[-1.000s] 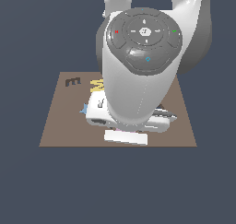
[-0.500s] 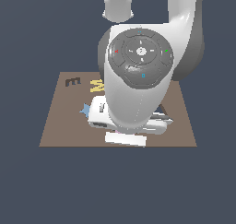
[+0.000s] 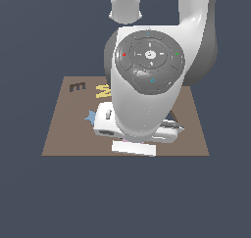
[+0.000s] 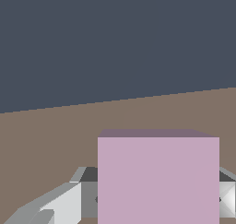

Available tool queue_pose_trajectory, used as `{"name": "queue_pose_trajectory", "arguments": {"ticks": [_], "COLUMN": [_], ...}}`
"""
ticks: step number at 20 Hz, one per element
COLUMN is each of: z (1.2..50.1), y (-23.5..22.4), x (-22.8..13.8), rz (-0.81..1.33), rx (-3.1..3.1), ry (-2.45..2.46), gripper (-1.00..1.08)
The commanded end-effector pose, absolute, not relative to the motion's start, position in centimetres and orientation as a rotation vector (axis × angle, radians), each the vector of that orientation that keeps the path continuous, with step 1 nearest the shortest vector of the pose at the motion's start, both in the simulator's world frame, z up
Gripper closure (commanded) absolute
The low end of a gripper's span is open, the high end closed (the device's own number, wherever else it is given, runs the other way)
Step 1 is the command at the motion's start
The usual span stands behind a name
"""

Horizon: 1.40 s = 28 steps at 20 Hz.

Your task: Insert a designated object into the corresponding slot on a board.

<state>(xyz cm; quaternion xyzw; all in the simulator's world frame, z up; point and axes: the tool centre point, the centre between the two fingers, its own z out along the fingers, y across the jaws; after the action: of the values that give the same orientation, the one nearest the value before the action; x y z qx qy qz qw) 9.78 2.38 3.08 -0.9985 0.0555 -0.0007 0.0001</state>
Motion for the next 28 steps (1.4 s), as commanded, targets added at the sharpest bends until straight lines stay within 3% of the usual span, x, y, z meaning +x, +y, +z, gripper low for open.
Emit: {"name": "queue_pose_trajectory", "arguments": {"ticks": [1, 10, 28], "z": [3.1, 3.4, 4.1], "y": [2.4, 3.5, 13.6], "x": [9.8, 9.4, 4.1], "rz": [-0.002, 0.001, 0.002], "rx": [-3.137, -3.14, -3.111], "ry": [0.175, 0.115, -0.442], "gripper": [1.08, 1.08, 1.08]}}
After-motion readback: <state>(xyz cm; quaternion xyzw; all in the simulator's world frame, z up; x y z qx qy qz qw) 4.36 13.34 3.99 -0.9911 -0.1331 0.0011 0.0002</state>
